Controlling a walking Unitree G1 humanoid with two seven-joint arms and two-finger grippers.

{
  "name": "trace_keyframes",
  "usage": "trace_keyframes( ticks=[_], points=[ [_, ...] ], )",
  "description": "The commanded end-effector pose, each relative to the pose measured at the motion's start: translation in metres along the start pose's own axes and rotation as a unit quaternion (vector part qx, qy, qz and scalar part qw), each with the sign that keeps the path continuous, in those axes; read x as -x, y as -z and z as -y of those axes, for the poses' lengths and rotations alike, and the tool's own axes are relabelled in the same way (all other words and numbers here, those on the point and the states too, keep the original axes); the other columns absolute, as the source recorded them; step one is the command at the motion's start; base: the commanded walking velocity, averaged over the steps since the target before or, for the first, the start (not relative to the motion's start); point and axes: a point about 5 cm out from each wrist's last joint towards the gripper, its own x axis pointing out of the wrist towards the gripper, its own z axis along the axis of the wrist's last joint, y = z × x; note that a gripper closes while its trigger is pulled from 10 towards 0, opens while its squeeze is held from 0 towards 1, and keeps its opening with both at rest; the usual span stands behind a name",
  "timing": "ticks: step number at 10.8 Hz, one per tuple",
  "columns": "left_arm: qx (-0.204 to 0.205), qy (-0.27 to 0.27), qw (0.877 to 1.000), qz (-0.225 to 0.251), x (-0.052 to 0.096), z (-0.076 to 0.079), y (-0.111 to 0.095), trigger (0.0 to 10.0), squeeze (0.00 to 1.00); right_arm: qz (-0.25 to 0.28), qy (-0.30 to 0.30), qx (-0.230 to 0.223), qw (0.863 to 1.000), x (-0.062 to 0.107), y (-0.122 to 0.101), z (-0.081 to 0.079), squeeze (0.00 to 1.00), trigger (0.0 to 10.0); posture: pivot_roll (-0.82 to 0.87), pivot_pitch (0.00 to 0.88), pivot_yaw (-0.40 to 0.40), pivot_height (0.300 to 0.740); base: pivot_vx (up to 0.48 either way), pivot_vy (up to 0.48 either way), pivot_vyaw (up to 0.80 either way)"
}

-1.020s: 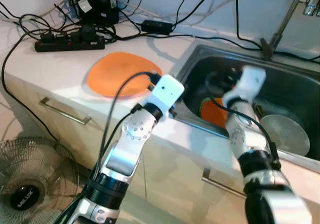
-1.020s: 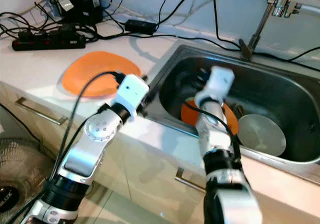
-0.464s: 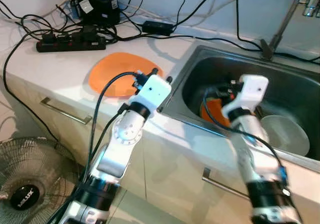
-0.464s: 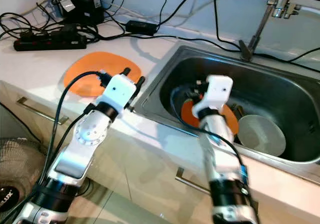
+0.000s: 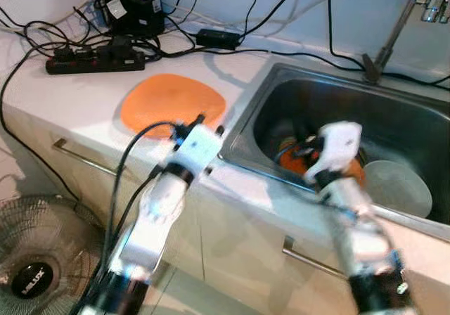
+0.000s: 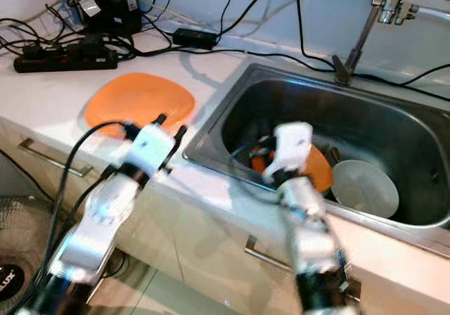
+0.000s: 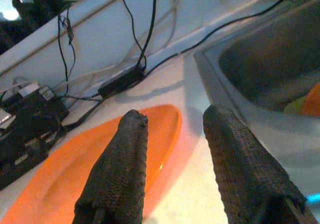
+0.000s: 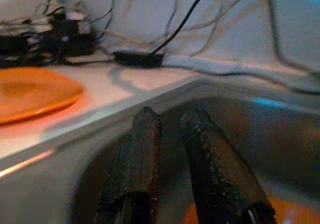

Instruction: Kitchen organization

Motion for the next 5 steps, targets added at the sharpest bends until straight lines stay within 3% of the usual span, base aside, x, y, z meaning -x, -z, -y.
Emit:
trace_keyframes(
  ticks=[1,2,3,4,5],
  points=[
    [-0.009,-0.014,1.000,0.006,0.003,-0.008,-0.004,10.0,0.00,0.012,-0.008,-0.003,1.000,0.001,-0.004,-0.008,0.00,10.0,0.10,0.076,-0.014,0.740,0.000,0.000,0.00],
    [-0.028,-0.014,0.999,0.008,0.004,-0.011,-0.005,10.0,0.00,0.010,-0.009,-0.014,1.000,0.001,-0.002,-0.016,0.00,10.0,0.11,0.078,-0.016,0.740,0.000,0.000,0.00],
    [-0.067,-0.009,0.998,0.000,0.005,-0.016,-0.004,10.0,0.91,0.005,-0.006,-0.023,1.000,-0.001,0.000,-0.023,0.00,10.0,0.11,0.079,-0.016,0.740,0.000,0.000,0.00],
    [-0.112,-0.006,0.994,-0.015,0.007,-0.021,-0.001,10.0,1.00,0.003,-0.004,-0.035,0.999,-0.001,0.001,-0.027,0.00,10.0,0.12,0.082,-0.017,0.740,0.000,0.000,0.00],
    [-0.150,-0.005,0.988,-0.032,0.008,-0.027,0.002,10.0,1.00,0.000,-0.008,-0.040,0.999,0.000,0.002,-0.032,0.00,10.0,0.12,0.084,-0.017,0.740,0.000,0.000,0.00]
  ],
)
